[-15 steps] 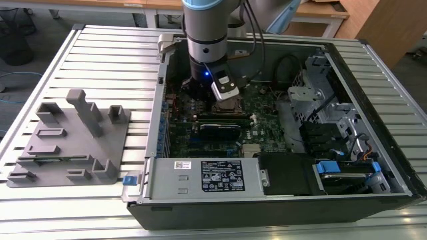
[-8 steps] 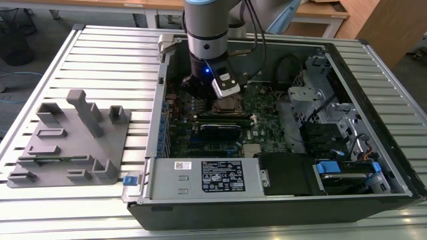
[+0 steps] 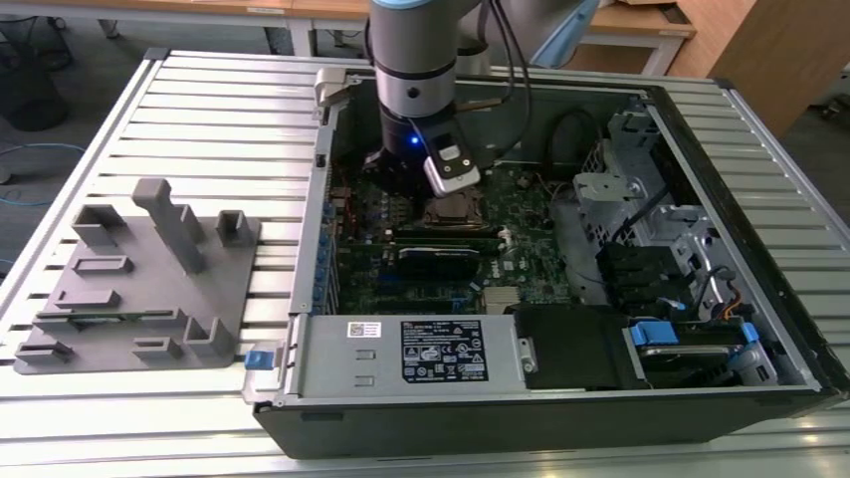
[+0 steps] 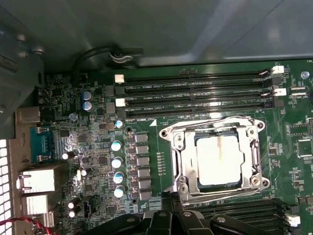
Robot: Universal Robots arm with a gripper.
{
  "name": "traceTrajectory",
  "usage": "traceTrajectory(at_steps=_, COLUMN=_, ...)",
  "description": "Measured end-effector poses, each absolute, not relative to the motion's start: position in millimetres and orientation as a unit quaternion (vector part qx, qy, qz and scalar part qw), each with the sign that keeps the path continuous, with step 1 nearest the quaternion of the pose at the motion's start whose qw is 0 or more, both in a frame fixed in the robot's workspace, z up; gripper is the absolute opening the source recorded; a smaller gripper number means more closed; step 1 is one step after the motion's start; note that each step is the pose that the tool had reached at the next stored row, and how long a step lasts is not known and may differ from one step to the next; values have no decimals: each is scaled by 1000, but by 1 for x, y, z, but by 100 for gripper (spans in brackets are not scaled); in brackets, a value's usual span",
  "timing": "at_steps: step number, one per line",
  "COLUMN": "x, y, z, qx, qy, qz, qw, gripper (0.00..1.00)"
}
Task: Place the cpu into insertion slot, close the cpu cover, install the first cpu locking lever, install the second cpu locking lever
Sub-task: 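Install the second cpu locking lever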
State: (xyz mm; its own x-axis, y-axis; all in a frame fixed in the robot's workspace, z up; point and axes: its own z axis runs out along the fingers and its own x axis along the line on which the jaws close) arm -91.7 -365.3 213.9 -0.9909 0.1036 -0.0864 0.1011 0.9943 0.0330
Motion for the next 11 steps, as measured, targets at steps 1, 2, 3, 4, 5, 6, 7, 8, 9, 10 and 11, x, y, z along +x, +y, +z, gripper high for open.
traceTrajectory(at_steps=1, x=-90, y=-365, z=214, qx=51, qy=998, qz=14, qw=44, gripper=11)
traceTrajectory(at_steps=2, x=-88, y=-365, z=214, qx=52, qy=998, qz=14, qw=44, gripper=11)
traceTrajectory(at_steps=3, x=-86, y=-365, z=214, qx=52, qy=998, qz=14, qw=44, gripper=11)
traceTrajectory(at_steps=4, x=-84, y=-365, z=214, qx=52, qy=998, qz=14, qw=44, gripper=11)
traceTrajectory(at_steps=5, x=-82, y=-365, z=214, qx=52, qy=998, qz=14, qw=44, gripper=11)
traceTrajectory(at_steps=6, x=-79, y=-365, z=214, qx=52, qy=998, qz=14, qw=44, gripper=11)
traceTrajectory(at_steps=7, x=-77, y=-365, z=214, qx=52, qy=998, qz=14, qw=44, gripper=11)
traceTrajectory(at_steps=8, x=-74, y=-365, z=214, qx=52, qy=998, qz=14, qw=44, gripper=11)
traceTrajectory(at_steps=9, x=-71, y=-365, z=214, qx=52, qy=998, qz=14, qw=44, gripper=11)
traceTrajectory(at_steps=10, x=-68, y=-365, z=214, qx=52, qy=998, qz=14, qw=44, gripper=11)
traceTrajectory(at_steps=11, x=-66, y=-365, z=214, qx=52, qy=998, qz=14, qw=44, gripper=11)
